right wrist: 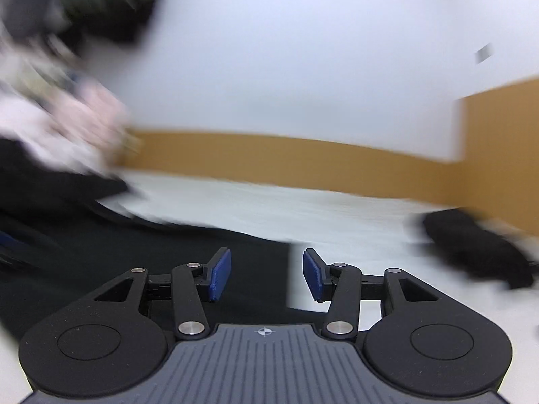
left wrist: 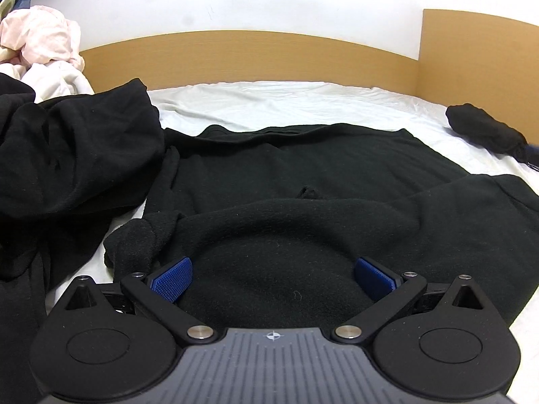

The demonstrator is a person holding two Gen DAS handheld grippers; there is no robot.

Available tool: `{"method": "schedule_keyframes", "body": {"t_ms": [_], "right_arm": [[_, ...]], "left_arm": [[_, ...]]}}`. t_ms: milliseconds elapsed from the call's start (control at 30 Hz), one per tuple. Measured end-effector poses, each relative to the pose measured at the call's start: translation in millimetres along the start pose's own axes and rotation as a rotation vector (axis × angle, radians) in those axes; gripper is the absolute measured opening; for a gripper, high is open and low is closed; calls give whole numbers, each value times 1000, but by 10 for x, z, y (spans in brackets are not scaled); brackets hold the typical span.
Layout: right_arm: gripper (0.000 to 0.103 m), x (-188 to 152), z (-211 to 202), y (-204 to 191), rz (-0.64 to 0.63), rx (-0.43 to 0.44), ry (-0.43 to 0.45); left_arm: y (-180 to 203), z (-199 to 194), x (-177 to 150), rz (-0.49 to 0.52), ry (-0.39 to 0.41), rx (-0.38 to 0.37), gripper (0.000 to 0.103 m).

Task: Fold clothes
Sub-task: 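Open both tools to release the folded edge onto the garment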

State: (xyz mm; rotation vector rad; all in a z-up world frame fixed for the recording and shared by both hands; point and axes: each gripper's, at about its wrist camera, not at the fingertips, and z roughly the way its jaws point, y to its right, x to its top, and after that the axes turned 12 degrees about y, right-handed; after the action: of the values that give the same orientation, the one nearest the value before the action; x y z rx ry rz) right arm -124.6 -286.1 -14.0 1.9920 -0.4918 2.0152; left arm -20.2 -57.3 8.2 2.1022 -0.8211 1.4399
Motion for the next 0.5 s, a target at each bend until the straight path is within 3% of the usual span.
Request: {"method": "schedule_keyframes", "body": {"t_ms": [67,133,200,300,367,500], "right_arm": [[60,-92,83,-157,-39,91,-79],[60,-228,188,-316,-154,97,-192],[60,-271,227,-316,-152,86,-268],[68,-284,152,-45,-44,-17,-300],[68,-289,30,161,33,-86,-299],[72,-273,-267,428,170,-96,-163]], "left_arm": [[2,-13,-7,4,-9,6,103],[-1,-80,-29,22,-23,-3,103],[-47,-165,-61,24,-29,-20,103],[-153,-258,-97,-35,-22,-28,103],[-106,-283,-107,-23,-30,5,103],[31,-374,-124,21,-26,81,103]]}}
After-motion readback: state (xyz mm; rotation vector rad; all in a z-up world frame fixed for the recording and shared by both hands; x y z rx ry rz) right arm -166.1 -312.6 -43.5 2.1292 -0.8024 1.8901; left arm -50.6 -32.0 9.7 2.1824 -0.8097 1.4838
